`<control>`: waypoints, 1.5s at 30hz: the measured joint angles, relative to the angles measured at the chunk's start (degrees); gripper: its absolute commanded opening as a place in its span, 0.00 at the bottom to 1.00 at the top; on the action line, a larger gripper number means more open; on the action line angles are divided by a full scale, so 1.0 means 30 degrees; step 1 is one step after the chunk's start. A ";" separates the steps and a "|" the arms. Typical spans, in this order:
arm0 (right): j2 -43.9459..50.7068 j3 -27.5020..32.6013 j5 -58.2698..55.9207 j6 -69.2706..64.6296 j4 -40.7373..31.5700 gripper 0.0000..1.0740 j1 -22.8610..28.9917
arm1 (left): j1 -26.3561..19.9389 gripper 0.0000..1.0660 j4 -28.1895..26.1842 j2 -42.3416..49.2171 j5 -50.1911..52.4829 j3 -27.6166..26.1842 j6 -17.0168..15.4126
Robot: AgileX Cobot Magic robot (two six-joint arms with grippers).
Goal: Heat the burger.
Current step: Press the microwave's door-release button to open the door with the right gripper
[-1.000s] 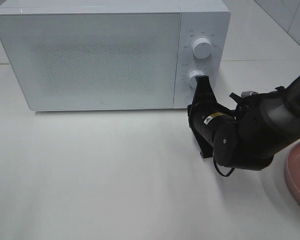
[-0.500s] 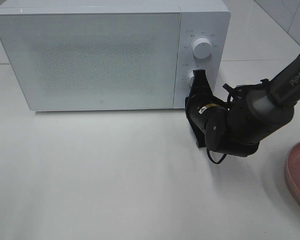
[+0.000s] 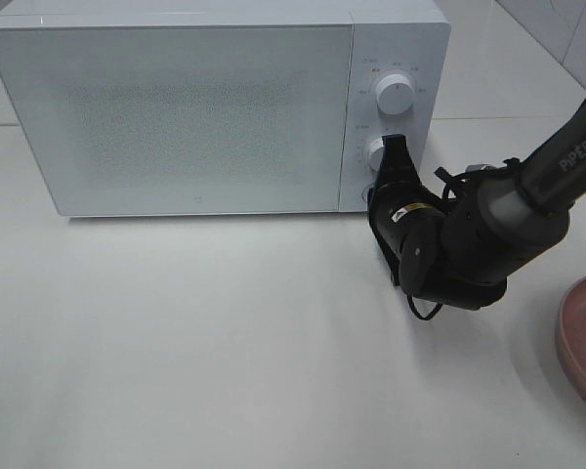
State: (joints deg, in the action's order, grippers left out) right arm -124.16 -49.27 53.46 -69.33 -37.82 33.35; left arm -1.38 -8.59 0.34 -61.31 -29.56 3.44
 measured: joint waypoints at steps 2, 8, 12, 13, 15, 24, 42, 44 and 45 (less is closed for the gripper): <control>-0.0191 -0.0153 -0.0019 0.0000 0.0000 0.00 -0.0153 | 0.0000 0.92 0.0000 0.0000 0.0000 0.0000 0.0000; -0.0382 -0.0439 -0.0172 0.0000 -0.0248 0.00 -0.0153 | 0.0000 0.92 0.0000 0.0000 0.0000 0.0000 0.0000; -0.0401 -0.0439 0.0057 0.0000 -0.0267 0.00 -0.0115 | 0.0000 0.92 0.0000 0.0000 0.0000 0.0000 0.0000; -0.0420 -0.0439 0.0191 0.0000 -0.0267 0.00 -0.0115 | 0.0000 0.92 0.0000 0.0000 0.0000 0.0000 0.0000; -0.0477 -0.0439 0.0477 0.0000 -0.0191 0.00 -0.0095 | 0.0000 0.92 0.0000 0.0000 0.0000 0.0000 0.0000; -0.0306 -0.0363 0.0917 -0.0859 0.0439 0.00 -0.0057 | 0.0000 0.92 0.0000 0.0000 0.0000 0.0000 0.0000; -0.0191 -0.0363 0.0554 -0.0879 0.0344 0.00 0.0000 | 0.0000 0.92 0.0000 0.0000 0.0000 0.0000 0.0000; -0.0191 -0.0401 0.0535 -0.0879 0.0248 0.00 0.0000 | 0.0000 0.92 0.0000 0.0000 0.0000 0.0000 0.0000; -0.0191 -0.0458 0.0439 -0.0879 0.0076 0.00 0.0038 | 0.0000 0.92 0.0000 0.0000 0.0000 0.0000 0.0000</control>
State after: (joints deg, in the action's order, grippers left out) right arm -124.73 -50.65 54.77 -71.96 -37.59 33.46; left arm -1.38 -8.59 0.34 -61.31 -29.56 3.44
